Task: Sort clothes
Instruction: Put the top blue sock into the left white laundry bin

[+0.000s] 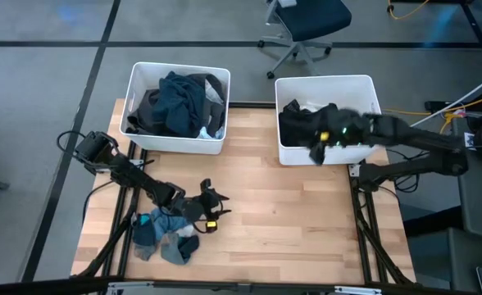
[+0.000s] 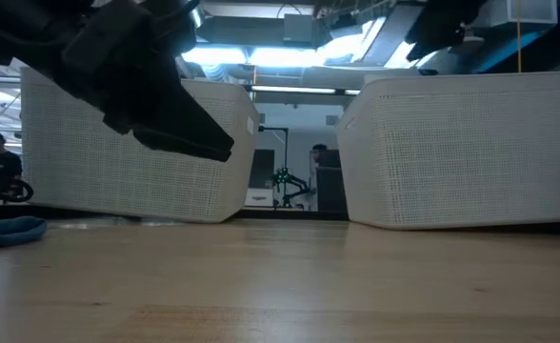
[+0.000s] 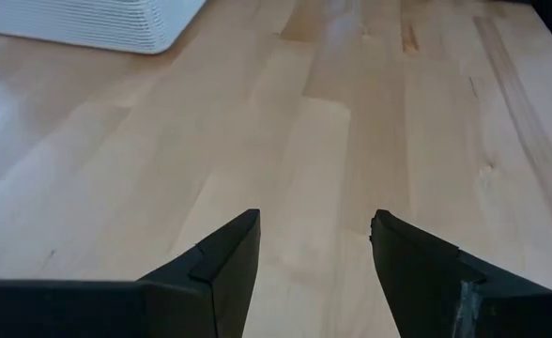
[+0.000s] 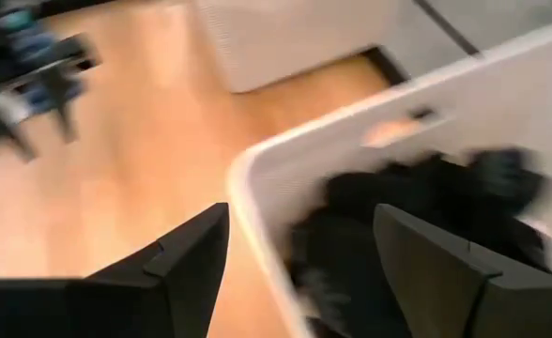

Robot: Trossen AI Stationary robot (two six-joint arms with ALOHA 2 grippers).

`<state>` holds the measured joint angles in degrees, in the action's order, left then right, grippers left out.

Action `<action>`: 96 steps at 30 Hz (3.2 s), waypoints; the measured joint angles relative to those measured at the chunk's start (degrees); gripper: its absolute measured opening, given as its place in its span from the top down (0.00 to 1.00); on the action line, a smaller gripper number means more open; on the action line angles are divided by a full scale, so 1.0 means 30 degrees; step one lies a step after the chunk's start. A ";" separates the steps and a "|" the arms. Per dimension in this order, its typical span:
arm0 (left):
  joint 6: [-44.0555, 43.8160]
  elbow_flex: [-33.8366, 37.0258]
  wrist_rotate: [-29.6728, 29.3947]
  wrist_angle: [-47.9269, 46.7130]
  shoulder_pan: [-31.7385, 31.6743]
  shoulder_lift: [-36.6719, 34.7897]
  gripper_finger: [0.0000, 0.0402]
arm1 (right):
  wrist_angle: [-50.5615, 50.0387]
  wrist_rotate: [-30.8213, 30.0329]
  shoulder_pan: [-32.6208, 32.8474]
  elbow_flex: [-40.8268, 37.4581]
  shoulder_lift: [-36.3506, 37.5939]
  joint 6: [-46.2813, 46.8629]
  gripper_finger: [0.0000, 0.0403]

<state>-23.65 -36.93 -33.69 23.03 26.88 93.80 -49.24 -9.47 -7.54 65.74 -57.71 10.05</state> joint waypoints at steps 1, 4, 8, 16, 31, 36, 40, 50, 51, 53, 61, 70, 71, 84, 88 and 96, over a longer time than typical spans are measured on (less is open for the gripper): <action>0.0003 0.0000 0.0000 0.0076 -0.0108 0.0000 0.52 | 0.0881 -0.0017 0.0738 -0.0662 -0.0010 -0.0037 0.34; 0.0474 -0.0166 0.0000 0.0271 -0.0486 0.0000 0.52 | 0.4346 -0.0025 0.3023 -0.2817 -0.0140 -0.0068 0.34; 0.2261 -0.1064 0.0254 0.0048 -0.0832 0.0000 0.52 | 0.9189 0.0022 0.5527 -0.5583 -0.0534 0.0026 0.34; 0.3356 -0.6196 0.1998 -1.1859 -0.0344 0.0000 0.52 | 1.7126 -0.0096 0.8753 -0.9548 -0.3232 -0.0010 0.34; -1.0503 -0.7902 0.7678 -2.5743 0.2932 -0.0015 0.52 | 2.4344 -0.0117 0.9022 -0.9954 -0.8525 -0.2498 0.34; -1.2348 -0.6731 0.8011 -2.5129 0.3487 -0.0015 0.52 | 2.4562 -0.0025 0.9007 -0.9954 -0.8641 -0.2856 0.34; -1.2611 -0.5468 0.8247 -2.3099 0.3516 -0.0015 0.52 | 2.4633 -0.0025 0.9007 -0.9947 -0.8641 -0.2975 0.34; -1.1606 -0.3512 0.8024 -2.0003 0.3414 -0.0098 0.68 | 2.4373 -0.0025 0.9007 -0.9947 -0.8641 -0.2975 0.34; -1.1431 -0.3512 0.7956 -1.9874 0.3406 -0.0091 0.72 | 2.4373 -0.0025 0.9007 -0.9947 -0.8641 -0.2975 0.34; -1.1013 -0.3519 0.7920 -1.9826 0.3371 -0.0073 0.81 | 2.4373 -0.0025 0.9007 -0.9947 -0.8641 -0.2975 0.34; -1.0253 -0.4257 0.8072 -2.0237 0.3354 0.0059 0.97 | 2.4213 -0.0025 0.9007 -0.9947 -0.8641 -0.2975 0.34; -0.7220 -0.7839 0.6154 -2.3246 0.2347 -0.0555 0.98 | 2.4179 -0.0027 0.9007 -0.9940 -0.8641 -0.2968 0.34; -0.6716 -0.8248 0.5693 -2.3550 0.2189 -0.0775 0.98 | 2.4132 -0.0025 0.9007 -0.9940 -0.8641 -0.2968 0.34; -0.0217 -1.2135 -0.2181 -2.3192 0.0780 -0.4911 0.97 | 2.3761 -0.0032 0.9007 -0.9932 -0.8633 -0.2742 0.34; 0.2381 -1.2632 -0.5793 -2.2148 0.0405 -0.6188 0.97 | 2.3764 -0.0032 0.9007 -0.9932 -0.8633 -0.2728 0.34; 0.9954 -1.2655 -1.0508 -1.7571 -0.1531 -0.8593 0.97 | 2.3743 -0.0032 0.9007 -0.9932 -0.8633 -0.2732 0.34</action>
<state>6.21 -74.89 -65.22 -29.68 22.29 68.02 21.99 -9.56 19.49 35.94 -83.61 1.86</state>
